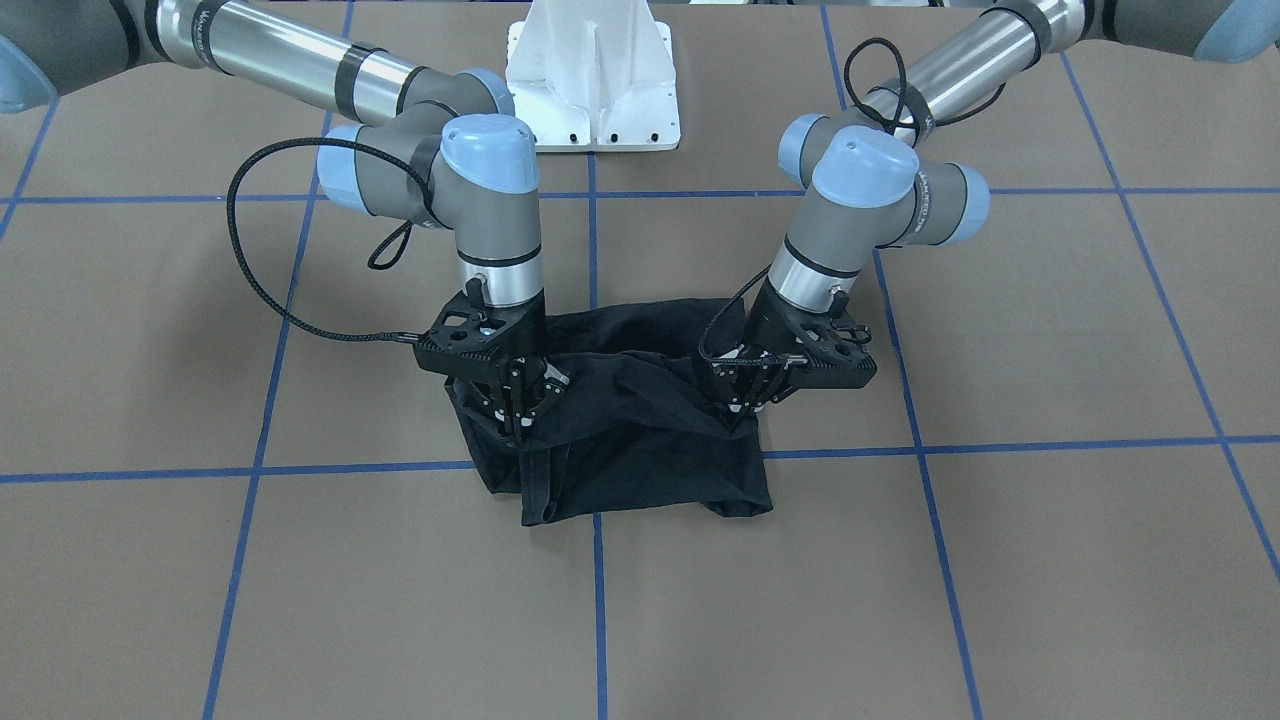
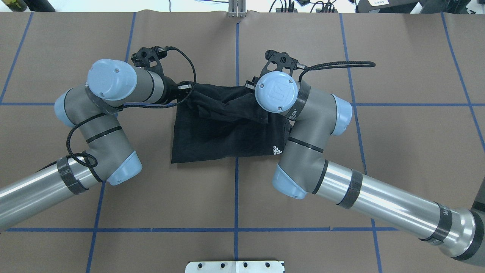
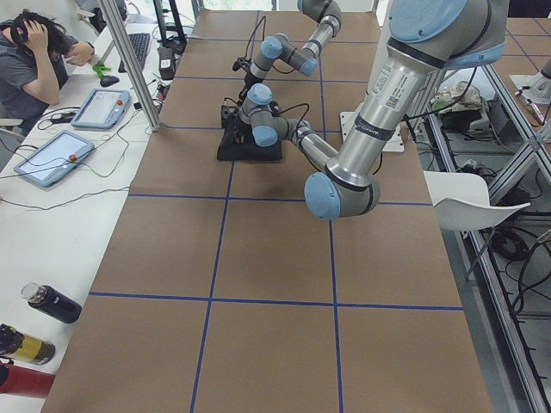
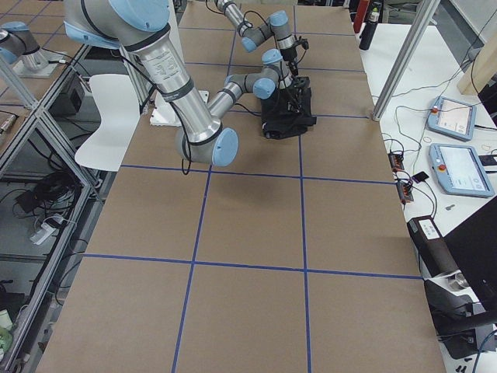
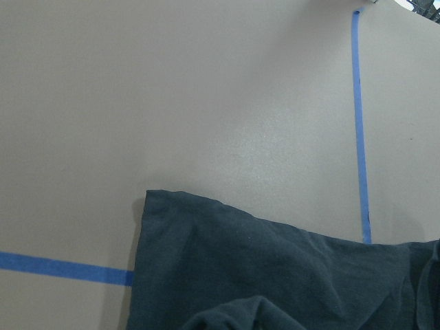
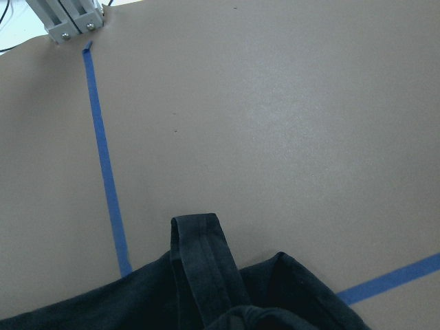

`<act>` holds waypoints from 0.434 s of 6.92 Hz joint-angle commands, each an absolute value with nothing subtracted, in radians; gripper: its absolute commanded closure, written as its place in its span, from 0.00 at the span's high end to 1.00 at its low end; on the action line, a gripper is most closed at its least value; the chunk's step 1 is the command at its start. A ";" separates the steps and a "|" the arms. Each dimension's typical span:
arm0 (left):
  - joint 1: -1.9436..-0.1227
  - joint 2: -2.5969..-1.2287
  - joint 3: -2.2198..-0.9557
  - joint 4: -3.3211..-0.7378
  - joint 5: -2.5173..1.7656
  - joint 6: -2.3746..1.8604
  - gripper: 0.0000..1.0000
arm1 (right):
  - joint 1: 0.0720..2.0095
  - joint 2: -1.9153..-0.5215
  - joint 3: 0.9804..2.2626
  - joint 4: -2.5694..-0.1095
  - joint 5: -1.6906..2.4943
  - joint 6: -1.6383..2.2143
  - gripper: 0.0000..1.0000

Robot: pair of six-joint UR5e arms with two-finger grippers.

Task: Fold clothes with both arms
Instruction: 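Lay the folded edge onto the far side of the shirt with both grippers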

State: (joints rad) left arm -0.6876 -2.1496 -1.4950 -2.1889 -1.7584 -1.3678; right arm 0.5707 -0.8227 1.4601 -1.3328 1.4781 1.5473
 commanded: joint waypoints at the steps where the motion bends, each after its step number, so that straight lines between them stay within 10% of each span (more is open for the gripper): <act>1: -0.725 -2.158 -1.486 -2.184 -1.764 -1.336 0.00 | 0.597 -0.825 1.450 -1.324 1.500 1.525 0.00; 3: -0.729 -2.163 -1.482 -2.184 -1.764 -1.328 0.00 | 0.598 -0.824 1.450 -1.324 1.503 1.509 0.00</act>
